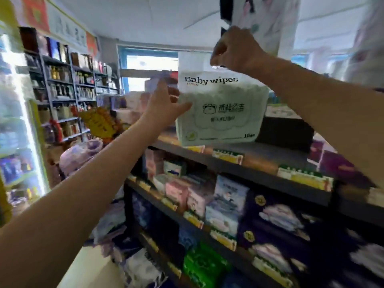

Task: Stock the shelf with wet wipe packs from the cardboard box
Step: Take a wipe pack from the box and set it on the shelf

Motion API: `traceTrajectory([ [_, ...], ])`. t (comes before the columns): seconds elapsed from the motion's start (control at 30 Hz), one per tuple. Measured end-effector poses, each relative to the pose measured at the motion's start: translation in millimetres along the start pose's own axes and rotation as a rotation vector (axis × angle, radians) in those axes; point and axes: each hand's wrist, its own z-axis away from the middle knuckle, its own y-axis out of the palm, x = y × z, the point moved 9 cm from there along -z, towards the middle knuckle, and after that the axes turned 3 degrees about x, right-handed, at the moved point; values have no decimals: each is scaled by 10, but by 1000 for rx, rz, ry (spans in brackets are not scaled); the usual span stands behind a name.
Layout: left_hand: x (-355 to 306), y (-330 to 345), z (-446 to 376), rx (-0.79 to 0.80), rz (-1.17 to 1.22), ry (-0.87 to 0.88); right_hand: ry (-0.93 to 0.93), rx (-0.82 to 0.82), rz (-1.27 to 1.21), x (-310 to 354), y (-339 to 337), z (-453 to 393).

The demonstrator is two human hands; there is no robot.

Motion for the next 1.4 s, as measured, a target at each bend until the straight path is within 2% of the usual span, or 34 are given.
traceTrajectory([
  [0.1,-22,651,-410,102,40,44,94,16,97,-658,-144,-21],
  [0.3,142,1778,-935,353,123,54,240,117,322,-1637,-16,-54],
  [0.5,419,2242,-1561,482,130,77,385,164,366,-2196,255,-315],
  [0.63,609,2619,-1789,697,87,81,509,208,371,-2598,491,-383],
  [0.77,756,3019,-1825,785,-10,135,610,266,396,-2893,728,-300],
  [0.87,829,3244,-1798,784,-47,154,625,266,399,-3011,812,-237],
  [1.07,678,3314,-1740,713,-139,229,659,156,358,-3199,737,-78],
  [1.27,704,3329,-1696,650,-231,153,704,72,495,-3271,720,-93],
  [1.4,708,3316,-1631,593,-319,79,663,119,497,-3131,718,-12],
])
